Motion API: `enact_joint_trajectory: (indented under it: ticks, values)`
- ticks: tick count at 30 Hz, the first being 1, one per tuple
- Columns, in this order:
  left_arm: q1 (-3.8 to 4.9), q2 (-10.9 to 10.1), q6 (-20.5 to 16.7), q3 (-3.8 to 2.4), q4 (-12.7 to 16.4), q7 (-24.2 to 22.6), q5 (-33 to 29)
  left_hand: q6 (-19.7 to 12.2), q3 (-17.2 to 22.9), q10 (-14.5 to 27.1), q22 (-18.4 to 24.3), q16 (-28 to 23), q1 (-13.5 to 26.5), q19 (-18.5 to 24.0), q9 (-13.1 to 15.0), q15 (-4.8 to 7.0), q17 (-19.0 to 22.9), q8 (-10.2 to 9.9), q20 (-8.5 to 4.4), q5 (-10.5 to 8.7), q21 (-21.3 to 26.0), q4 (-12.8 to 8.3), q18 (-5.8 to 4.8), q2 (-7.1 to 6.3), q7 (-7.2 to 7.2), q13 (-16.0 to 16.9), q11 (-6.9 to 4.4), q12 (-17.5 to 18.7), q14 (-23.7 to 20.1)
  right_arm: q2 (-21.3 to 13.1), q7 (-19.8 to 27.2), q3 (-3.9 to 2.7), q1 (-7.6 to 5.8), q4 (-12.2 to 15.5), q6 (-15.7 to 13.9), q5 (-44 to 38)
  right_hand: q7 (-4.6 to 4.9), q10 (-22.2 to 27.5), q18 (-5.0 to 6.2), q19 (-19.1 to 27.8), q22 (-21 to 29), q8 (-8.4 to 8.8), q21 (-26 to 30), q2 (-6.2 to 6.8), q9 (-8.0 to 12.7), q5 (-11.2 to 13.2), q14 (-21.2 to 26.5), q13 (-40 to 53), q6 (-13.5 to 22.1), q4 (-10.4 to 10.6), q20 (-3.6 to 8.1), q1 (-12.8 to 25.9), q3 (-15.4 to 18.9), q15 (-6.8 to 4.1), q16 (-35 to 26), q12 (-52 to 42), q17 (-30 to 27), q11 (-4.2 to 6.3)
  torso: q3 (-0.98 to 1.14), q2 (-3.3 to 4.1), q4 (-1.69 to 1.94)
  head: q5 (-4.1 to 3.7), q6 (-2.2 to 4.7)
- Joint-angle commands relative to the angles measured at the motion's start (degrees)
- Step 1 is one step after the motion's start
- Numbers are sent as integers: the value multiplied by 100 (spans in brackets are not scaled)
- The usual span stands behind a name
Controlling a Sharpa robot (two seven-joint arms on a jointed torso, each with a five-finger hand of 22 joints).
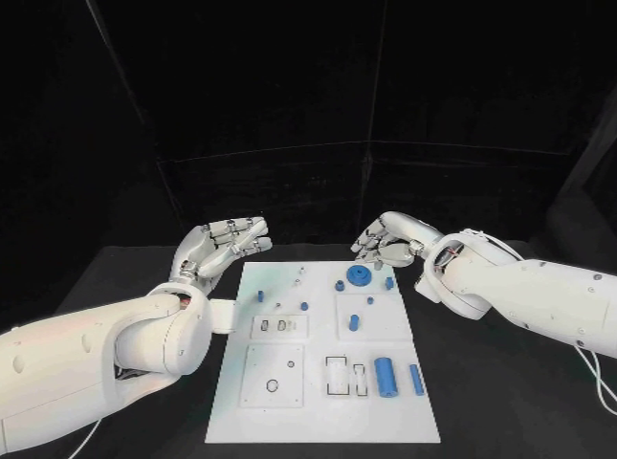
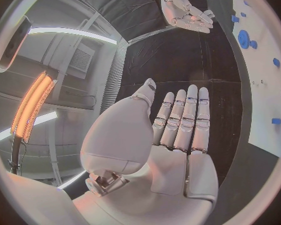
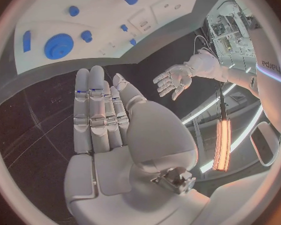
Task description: Assemble the parts on the task board
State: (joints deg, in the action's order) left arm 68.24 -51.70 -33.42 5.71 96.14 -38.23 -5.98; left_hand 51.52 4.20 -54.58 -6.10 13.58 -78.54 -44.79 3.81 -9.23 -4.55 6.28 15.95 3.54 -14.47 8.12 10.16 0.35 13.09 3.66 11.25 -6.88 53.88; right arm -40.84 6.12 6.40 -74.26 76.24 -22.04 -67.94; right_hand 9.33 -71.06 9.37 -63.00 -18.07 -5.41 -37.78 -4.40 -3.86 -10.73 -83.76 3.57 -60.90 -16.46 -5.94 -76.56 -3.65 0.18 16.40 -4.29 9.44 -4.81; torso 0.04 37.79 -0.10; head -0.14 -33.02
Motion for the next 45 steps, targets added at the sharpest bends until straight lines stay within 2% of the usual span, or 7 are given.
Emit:
enact_joint_trajectory:
  ticks: [1, 11, 18, 22, 30, 40, 45]
  values:
    - [18, 5, 171, -3, 71, 32, 165, 55, 3, -65, 11, -30, -47, -44, -8, -13, 8, -20, -14, -25, 14, -36, 33, -1, 95, -1, 7, 30, 40, 89, -635, -8, -32, -51, 376, -1340, 3, -7, 101, -31, -107, 73, -180, 1, 4, 100, -185, 7, -5, 4, 22, 95, -51, -16, 122, 65, 126, -7, -7, 196, 41, -25, 31]
    - [22, 30, 226, -4, 159, 64, 178, 35, -18, -49, 42, -125, -13, -72, -16, -36, 36, -81, -5, -26, 54, -82, 26, 6, 134, -7, 36, 97, -6, 310, -1068, -16, -65, -158, 718, -2060, 26, 310, 107, -28, -555, 173, -924, 154, 3, -70, -252, 13, 107, -3, 39, 176, -285, -36, 1014, 63, 784, -50, -5, 358, 69, -72, 92]
    - [24, 61, 250, -5, 160, 78, 179, 33, -19, -47, 45, -134, -10, -74, -16, -39, 38, -86, -3, -26, 58, -86, 26, 9, 135, -7, 38, 103, -11, 403, -1146, -18, -86, -172, 910, -2191, 23, 431, 111, 12, -853, 176, -1409, 217, 3, -98, -239, 13, 211, 8, 22, 269, -498, -27, 1749, 65, 1242, -62, -2, 418, 91, -77, 117]
    - [24, 69, 260, -5, 162, 85, 179, 28, -23, -41, 52, -155, -3, -81, -16, -43, 43, -99, -1, -26, 67, -97, 25, 11, 141, -8, 44, 117, -21, 482, -1194, -18, -95, -209, 1078, -2215, 21, 505, 56, -75, -1421, 173, -1960, 262, 0, -97, -159, 16, 259, 16, 2, 346, -653, -13, 2289, 56, 1555, -71, -10, 459, 104, -99, 126]
    - [26, 71, 298, -6, 165, 97, 178, 17, -32, -30, 60, -175, 9, -90, -17, -48, 46, -117, 2, -26, 76, -107, 24, 10, 150, -9, 51, 134, -26, 576, -1226, -19, -100, -259, 1238, -2225, 24, 537, -39, -253, -2159, 171, -2551, 297, -1, -107, -84, 17, 297, 28, -24, 422, -816, 3, 3026, 53, 2150, -80, -11, 491, 119, -104, 128]
    - [32, 94, 346, -7, 157, 122, 177, 12, -39, -25, 65, -187, 23, -94, -17, -51, 48, -126, 4, -26, 83, -109, 23, 12, 153, -9, 55, 143, -28, 707, -1246, -19, -101, -375, 1331, -2226, 26, 525, -80, -335, -2475, 176, -2800, 299, 2, -137, -70, 18, 327, 29, -33, 443, -923, 10, 3436, 50, 2517, -80, -16, 519, 130, -105, 164]
    - [35, 104, 375, -7, 142, 133, 177, 8, -42, -21, 67, -193, 29, -97, -17, -53, 48, -132, 4, -25, 86, -111, 23, 14, 156, -9, 57, 148, -30, 776, -1247, -19, -102, -452, 1384, -2226, 29, 515, -87, -343, -2533, 173, -2851, 290, 0, -139, -60, 19, 328, 35, -35, 453, -960, 12, 3523, 48, 2585, -80, -14, 533, 143, -103, 134]
